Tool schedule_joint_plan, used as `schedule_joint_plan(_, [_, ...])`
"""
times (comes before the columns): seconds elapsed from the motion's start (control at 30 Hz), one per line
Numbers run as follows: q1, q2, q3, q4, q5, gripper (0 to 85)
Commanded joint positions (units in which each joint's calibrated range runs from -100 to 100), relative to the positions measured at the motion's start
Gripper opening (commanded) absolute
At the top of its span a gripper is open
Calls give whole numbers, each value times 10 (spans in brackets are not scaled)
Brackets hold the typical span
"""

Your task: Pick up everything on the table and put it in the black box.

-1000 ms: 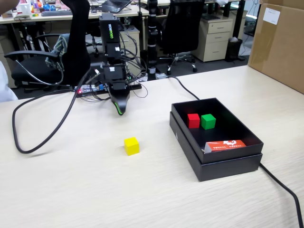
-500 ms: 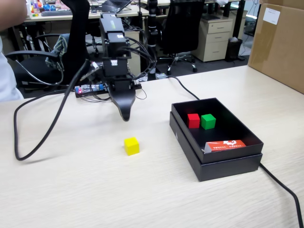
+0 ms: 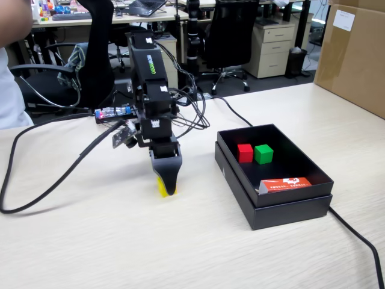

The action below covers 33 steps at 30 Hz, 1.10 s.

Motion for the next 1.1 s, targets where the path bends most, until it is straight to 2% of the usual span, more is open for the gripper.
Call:
schedule_joint_plan(0.0, [0,3,41,-11,-3,395])
schedule_joint_plan(0.17, [-2,21,46,-11,-3,342])
schedule_joint_plan(0.2, [-3,23,49,-11,-3,297])
schedule_joint_plan(0.33, [-8,18,55,-11,-1,28])
schedule_joint_plan(0.37, [-8,7,51,-10,-1,9])
schedule_joint_plan(0.6, [14,-167,39,-11,-1,9])
schedule_joint_plan(0.77, [63,-280,80,-48,10,9])
schedule_joint_plan(0.8, [92,-295,104,-58,18,9])
schedule_joint_plan(1.0, [157,-226,159,-57,42,9])
schedule_joint_plan(1.07, [176,-75,279,-57,46,9])
